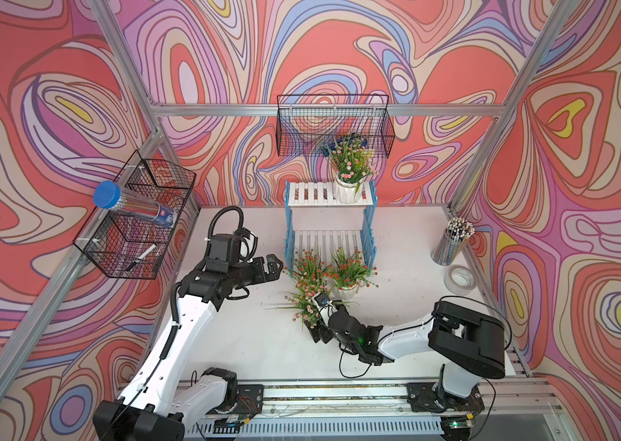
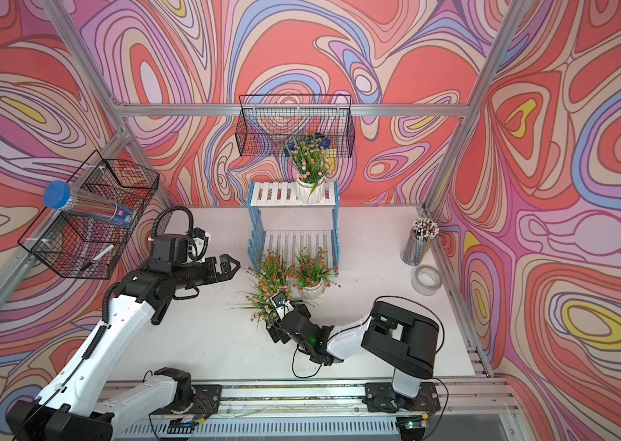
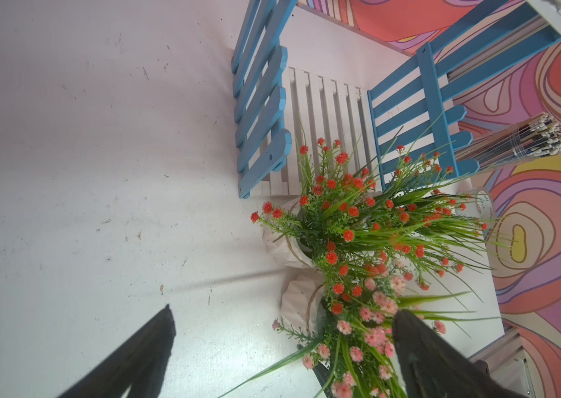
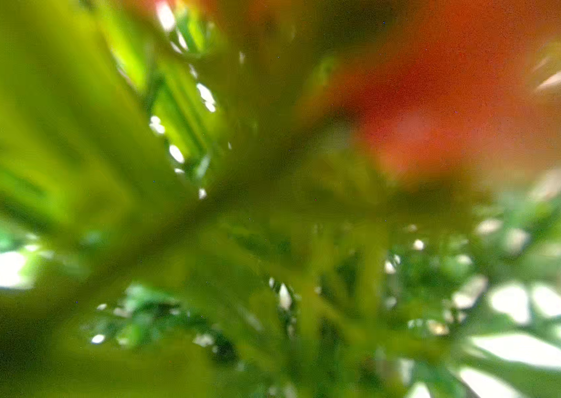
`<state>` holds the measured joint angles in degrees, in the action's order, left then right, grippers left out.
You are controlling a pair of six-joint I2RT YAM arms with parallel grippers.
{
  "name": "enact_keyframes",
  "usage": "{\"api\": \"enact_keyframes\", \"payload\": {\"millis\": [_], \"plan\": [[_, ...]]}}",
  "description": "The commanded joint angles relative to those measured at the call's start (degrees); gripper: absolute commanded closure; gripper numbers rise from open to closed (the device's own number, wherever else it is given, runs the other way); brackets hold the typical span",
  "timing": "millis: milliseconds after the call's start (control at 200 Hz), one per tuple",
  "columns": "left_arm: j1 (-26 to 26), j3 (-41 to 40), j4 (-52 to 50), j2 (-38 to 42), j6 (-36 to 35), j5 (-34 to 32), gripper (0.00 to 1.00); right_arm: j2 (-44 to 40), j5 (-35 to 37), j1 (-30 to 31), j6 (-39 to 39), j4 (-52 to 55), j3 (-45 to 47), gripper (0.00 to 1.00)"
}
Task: Place the baby's breath potted plants on the rack by color
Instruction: Pick up the baby's breath potted plant from the center of the board, then place the baby's breath potted plant on the rack.
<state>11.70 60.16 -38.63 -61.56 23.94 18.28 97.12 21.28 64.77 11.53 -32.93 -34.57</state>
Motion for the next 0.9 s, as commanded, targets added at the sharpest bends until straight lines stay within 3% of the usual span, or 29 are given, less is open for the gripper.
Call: {"api": "enact_keyframes", "payload": {"millis": [0,416,606,896], "plan": [[0.34,-0.27,-2.42,-0.57,-1.30,0.79,0.00,-5.79,-0.96,-0.37,-0.25,3.01,-1.72,0.44],[0.31,1.64,-0.36,-3.05,-1.73,-0.53,0.00,-19.68,-2.74,-0.51,-0.67,29.64,-15.97,0.43],[0.34,1.43,0.08,-3.11,-1.91,-2.28,0.00,-17.50,-3.81,-2.08,-3.53,37.50,-28.26,0.41],[0.33,1.52,-0.75,-1.49,-2.62,-3.38,0.00,-6.25,-13.89,-14.03,-4.09,46.39,-51.93,0.43]]}}
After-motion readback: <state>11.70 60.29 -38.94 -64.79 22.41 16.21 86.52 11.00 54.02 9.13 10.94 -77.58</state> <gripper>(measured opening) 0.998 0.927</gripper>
